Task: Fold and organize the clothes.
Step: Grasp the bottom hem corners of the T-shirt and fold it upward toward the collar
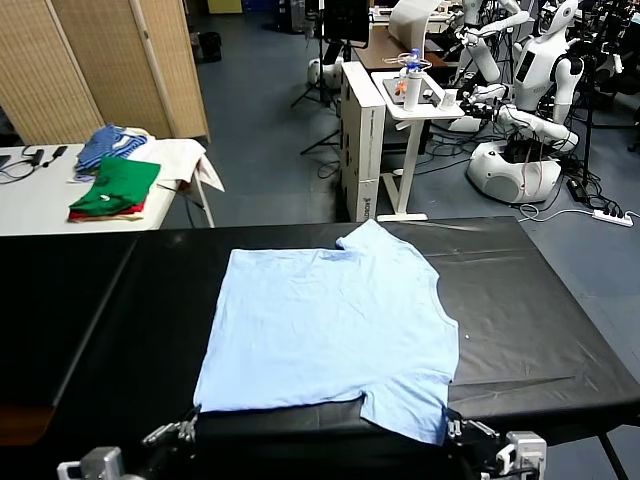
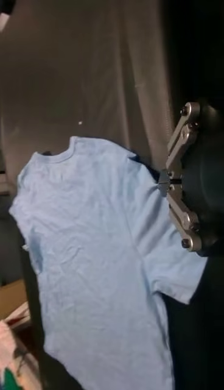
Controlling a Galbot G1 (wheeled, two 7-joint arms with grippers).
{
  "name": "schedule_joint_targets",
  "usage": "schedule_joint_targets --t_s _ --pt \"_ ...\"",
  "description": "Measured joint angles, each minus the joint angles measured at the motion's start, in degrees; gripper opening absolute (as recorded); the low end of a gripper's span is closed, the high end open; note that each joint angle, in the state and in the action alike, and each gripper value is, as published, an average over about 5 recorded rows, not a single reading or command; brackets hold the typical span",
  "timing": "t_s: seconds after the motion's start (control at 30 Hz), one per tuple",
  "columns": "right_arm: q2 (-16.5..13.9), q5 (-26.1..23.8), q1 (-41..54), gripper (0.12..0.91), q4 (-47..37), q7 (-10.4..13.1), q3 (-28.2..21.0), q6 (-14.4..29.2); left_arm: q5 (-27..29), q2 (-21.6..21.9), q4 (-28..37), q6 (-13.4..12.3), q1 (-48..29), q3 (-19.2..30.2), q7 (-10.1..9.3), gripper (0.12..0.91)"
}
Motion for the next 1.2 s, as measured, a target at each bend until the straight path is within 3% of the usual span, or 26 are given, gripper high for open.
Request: schedule_joint_targets --t_s 0.23,0.53,1.0,1.2 --pt "-3.46 0.47 9.77 0.14 -8.03 -1.1 -2.88 2.58 5.2 -2.25 3.09 -4.69 -4.32 1.56 1.76 0.146" --pt "-4.54 -0.23 23.28 0.14 -17.24 -0.43 -7.67 2.13 11.79 -3.52 10.12 -8.5 -15.23 4.38 3.31 0.146" --pt "-4.24 -3.33 33.16 0.14 -26.38 -0.86 -14.57 2.03 15.93 -1.0 19.53 -8.88 -25.84 8.81 3.87 0.146" --pt "-3.59 -3.39 34.17 0.145 -28.18 -2.48 -15.07 1.84 15.54 1.25 22.4 -8.8 -28.23 10.02 3.72 0.146"
